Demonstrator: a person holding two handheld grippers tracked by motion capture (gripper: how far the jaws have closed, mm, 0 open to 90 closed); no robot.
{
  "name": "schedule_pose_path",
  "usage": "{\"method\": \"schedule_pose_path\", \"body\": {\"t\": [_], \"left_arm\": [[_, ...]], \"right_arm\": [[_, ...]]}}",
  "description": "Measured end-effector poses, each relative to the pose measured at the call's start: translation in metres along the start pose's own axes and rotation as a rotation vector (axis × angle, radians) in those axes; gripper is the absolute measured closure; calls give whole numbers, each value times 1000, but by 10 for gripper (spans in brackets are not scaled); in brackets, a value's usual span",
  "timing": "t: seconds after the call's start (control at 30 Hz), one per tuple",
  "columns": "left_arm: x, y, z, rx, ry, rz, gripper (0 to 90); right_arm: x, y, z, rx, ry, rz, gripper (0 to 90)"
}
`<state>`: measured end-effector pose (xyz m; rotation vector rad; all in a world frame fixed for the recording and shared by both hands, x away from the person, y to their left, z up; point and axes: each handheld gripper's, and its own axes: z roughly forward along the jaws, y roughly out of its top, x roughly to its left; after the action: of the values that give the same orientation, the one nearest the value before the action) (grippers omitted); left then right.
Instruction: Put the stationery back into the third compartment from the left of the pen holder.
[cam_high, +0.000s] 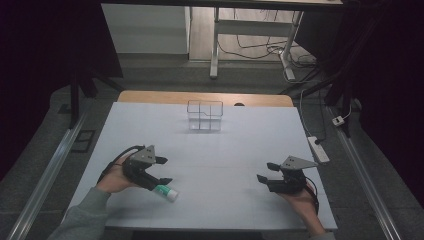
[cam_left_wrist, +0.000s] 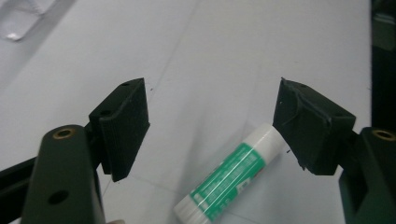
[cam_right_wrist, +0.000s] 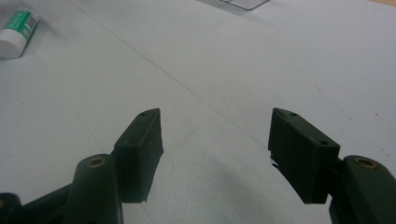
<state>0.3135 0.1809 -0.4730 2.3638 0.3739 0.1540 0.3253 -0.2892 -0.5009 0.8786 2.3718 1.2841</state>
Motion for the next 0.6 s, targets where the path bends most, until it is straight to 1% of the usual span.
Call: {"method": "schedule_pose_path", "body": {"t": [0.1, 0.17, 0.2, 0.27, 0.37, 0.47, 0.53, 0.6], "left_arm": [[2, 8, 9, 65, -44, 61, 271], [2, 13, 14, 87, -96, 85, 273], [2, 15, 16, 98, -111, 101, 273], [2, 18, 19, 126, -128, 128, 274], [0, 20, 24, 152, -154, 150, 276], [-1, 21, 28, 196, -169, 176, 278], [-2, 22, 29, 229, -192, 205, 288], [-4, 23, 30, 251, -200, 225, 294]], "right_arm": [[0, 0, 1, 2, 5, 3, 336], [0, -1, 1, 5, 7, 2, 335], [0, -1, 1, 6, 8, 4, 335], [-1, -1, 1, 12, 6, 4, 335], [-1, -1, 2, 12, 6, 9, 333], [-1, -2, 3, 21, 2, 8, 330], [-1, -2, 3, 21, 4, 8, 330], [-1, -2, 3, 27, 5, 8, 330]]}}
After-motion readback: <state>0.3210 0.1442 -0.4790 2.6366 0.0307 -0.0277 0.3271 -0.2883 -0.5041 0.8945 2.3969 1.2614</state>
